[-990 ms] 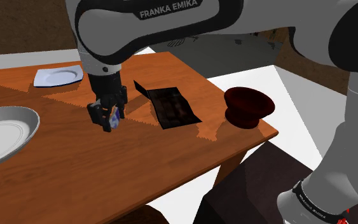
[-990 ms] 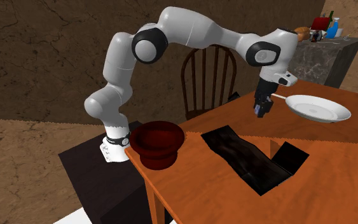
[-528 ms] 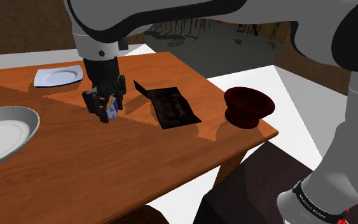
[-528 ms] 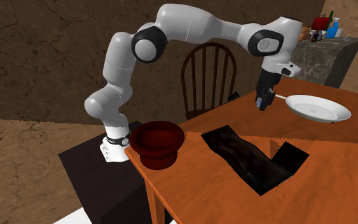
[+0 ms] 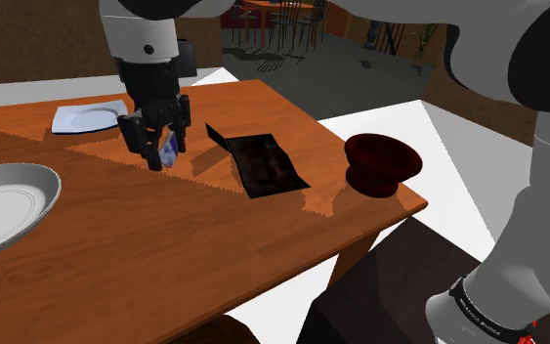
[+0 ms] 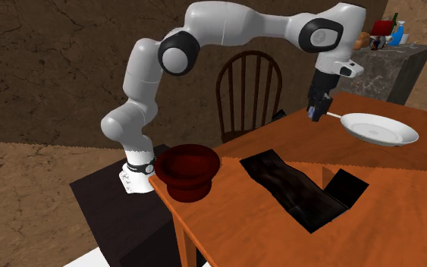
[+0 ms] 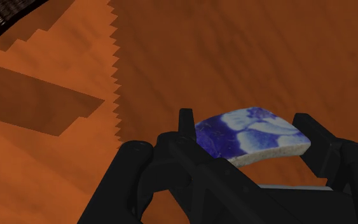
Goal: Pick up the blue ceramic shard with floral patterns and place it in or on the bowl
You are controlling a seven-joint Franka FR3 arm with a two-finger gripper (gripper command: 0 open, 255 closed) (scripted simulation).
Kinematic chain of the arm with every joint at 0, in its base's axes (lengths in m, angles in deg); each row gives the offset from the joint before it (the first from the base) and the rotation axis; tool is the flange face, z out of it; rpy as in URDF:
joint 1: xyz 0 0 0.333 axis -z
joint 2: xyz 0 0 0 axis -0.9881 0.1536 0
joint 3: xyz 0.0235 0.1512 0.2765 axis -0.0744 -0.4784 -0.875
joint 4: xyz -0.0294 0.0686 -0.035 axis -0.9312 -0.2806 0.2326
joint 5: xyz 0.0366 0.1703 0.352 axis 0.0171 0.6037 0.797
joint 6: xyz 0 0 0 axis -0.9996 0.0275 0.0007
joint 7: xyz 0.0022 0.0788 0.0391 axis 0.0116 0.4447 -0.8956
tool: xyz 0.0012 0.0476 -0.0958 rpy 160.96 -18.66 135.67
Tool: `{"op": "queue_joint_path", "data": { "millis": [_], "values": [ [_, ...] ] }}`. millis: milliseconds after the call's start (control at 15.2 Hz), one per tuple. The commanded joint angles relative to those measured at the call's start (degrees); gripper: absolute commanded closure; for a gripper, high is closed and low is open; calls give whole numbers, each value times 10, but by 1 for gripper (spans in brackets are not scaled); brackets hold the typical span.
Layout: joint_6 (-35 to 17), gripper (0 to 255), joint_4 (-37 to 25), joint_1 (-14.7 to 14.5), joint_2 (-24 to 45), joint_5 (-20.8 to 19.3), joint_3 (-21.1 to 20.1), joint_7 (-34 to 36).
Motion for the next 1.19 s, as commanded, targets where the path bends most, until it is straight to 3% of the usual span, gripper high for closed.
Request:
{"op": "queue_joint_path", "data": {
  "millis": [0,396,726,1122],
  "values": [
    [19,255,-24,-2,4,-1,0,1],
    [68,255,-87,-10,19,-5,0,4],
    [2,255,121,54,-124,37,2,-45],
    [-33,255,288,102,-257,78,25,-117]
  ]
}}
